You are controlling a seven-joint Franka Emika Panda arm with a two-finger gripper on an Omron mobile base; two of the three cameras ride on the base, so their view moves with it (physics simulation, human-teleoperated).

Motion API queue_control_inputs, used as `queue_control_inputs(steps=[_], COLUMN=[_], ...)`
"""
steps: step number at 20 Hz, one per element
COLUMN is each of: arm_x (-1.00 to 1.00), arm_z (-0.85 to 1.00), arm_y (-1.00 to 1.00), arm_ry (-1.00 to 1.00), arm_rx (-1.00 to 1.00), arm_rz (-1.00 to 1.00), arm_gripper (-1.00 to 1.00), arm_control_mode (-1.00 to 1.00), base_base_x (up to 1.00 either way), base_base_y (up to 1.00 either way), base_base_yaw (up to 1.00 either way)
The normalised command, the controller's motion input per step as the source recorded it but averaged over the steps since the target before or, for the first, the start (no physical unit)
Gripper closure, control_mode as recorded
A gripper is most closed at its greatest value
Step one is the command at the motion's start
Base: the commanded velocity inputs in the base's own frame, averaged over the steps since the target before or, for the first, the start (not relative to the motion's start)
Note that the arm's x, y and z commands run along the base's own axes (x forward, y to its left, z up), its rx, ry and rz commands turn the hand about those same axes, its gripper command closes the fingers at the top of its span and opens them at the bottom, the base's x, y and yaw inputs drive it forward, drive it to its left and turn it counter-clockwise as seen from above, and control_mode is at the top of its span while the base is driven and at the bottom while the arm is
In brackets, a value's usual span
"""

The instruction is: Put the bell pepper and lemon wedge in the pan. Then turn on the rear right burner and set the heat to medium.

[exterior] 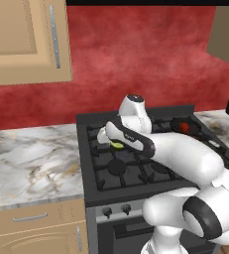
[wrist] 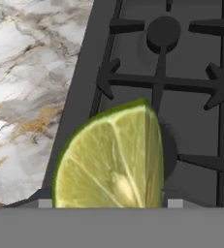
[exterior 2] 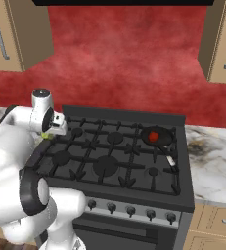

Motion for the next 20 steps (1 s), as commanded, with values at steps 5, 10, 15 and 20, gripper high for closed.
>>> queue_control_inputs(steps=[5,10,15,20], arm_x=[0.06,0.25,0.44,0.30], arm_z=[0.40,0.08,0.01,0.29], arm_y=[-0.94,-0.91,-0.87,-0.67], arm_ry=[0.09,0.20,0.27,0.18], arm_rx=[-0.01,-0.11,-0.17,-0.07], arm_rz=[0.00,0.00,0.00,0.00], arm_gripper=[1.00,1.00,1.00,1.00], arm_control_mode=[-1.00,-1.00,-1.00,-1.00], base_base_x=[0.00,0.00,0.00,0.00], base_base_y=[0.00,0.00,0.00,0.00], base_base_yaw=[0.00,0.00,0.00,0.00])
